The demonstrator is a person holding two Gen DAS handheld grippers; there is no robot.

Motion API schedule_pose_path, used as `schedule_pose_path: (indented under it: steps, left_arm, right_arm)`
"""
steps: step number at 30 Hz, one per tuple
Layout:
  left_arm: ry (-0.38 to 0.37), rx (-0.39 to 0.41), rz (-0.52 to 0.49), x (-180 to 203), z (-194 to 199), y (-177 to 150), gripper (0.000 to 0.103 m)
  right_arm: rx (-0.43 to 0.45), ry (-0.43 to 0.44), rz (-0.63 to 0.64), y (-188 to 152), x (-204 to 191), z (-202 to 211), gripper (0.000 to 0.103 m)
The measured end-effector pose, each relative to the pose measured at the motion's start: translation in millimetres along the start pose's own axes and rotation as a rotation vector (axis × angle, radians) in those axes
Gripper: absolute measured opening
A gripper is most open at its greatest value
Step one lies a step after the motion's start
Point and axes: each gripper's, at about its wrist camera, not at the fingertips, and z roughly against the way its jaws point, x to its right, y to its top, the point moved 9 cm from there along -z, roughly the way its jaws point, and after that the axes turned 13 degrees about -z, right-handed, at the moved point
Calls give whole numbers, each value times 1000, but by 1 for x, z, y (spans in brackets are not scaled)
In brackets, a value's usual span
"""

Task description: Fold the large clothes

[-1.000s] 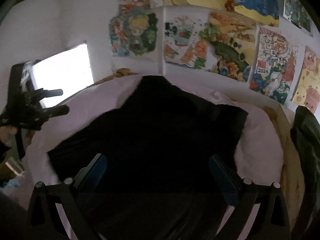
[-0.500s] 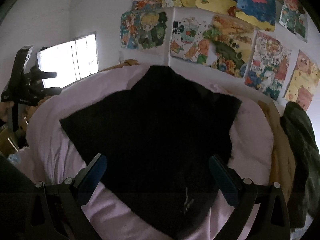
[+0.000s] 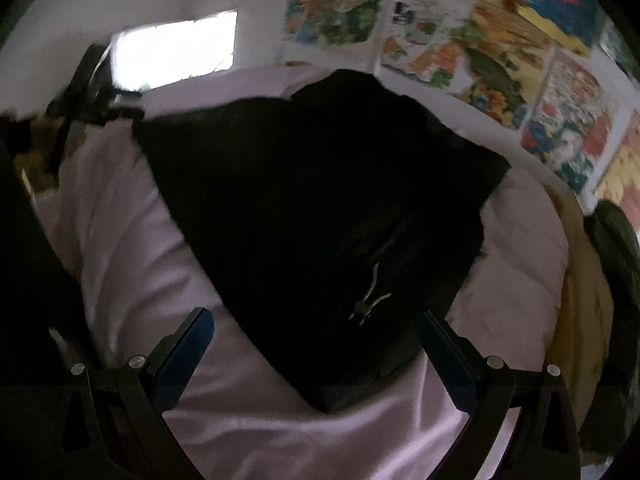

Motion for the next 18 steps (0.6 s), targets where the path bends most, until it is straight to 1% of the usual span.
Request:
schedule_pose_path:
  steps: [5,6,8,11,13,16,17,18]
  left_arm:
    - [-23,-32,-135,20,-16,-25,101]
    - [-15,-40,-162,23,-19,-30,101]
    - [16,-58,-228,26,-27,-38,101]
    - [53,-59,-275,27,-36,-44,101]
    - [86,-55,-324,29,-41,-44,101]
    - [150,-52,-408,31,-47,-45,102]
    - [168,-45,-426,30,-50,-45,102]
    - [202,-37,-444,28,-52,-45,102]
  right_arm:
    - [-10,-66,96,-13,-7,-20,103]
    - [-9,-77,109,-15,-6,-23,103]
    - [-3,-112,136,-18,-6,-30,103]
    - [6,-161,169,-22,-5,-37,103]
    - [13,-192,189,-23,-5,-40,103]
    - [28,-255,231,-24,-3,-43,103]
    - [35,-301,255,-24,-2,-45,103]
    - [39,-329,271,-24,0,-47,103]
